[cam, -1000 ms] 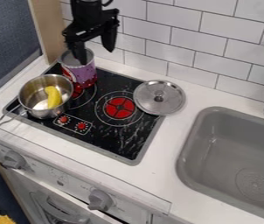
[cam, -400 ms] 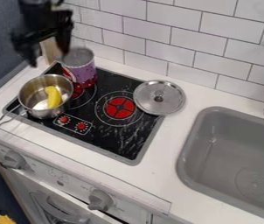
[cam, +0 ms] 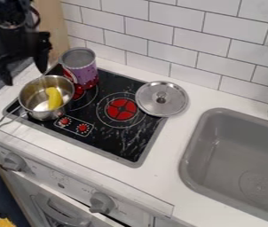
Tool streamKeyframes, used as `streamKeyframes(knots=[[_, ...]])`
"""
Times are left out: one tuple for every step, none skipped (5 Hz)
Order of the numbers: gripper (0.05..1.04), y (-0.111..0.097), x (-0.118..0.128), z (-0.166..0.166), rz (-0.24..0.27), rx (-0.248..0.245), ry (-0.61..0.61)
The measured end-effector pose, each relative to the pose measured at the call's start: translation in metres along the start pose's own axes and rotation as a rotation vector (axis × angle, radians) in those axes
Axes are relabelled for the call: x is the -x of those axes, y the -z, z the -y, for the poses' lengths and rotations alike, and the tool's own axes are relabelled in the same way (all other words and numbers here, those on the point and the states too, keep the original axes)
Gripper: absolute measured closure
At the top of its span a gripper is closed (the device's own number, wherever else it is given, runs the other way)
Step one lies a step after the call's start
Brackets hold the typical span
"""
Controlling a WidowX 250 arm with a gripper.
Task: Take the banana from the pan and put it on the right stove
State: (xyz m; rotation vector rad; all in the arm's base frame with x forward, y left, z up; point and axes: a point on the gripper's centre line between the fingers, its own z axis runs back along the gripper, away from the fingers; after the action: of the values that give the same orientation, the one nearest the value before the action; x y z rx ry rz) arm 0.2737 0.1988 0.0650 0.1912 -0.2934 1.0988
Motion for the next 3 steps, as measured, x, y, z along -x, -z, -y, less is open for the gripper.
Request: streamKeyframes(knots=[[0.083,0.023,0.011,0.005,-0.056,-0.029,0.045],[0.083,0.029,0.012,0.019,-0.083,0.001,0.063],[0.083,0.036,0.011,0.025,-0.105,0.008,0.076]])
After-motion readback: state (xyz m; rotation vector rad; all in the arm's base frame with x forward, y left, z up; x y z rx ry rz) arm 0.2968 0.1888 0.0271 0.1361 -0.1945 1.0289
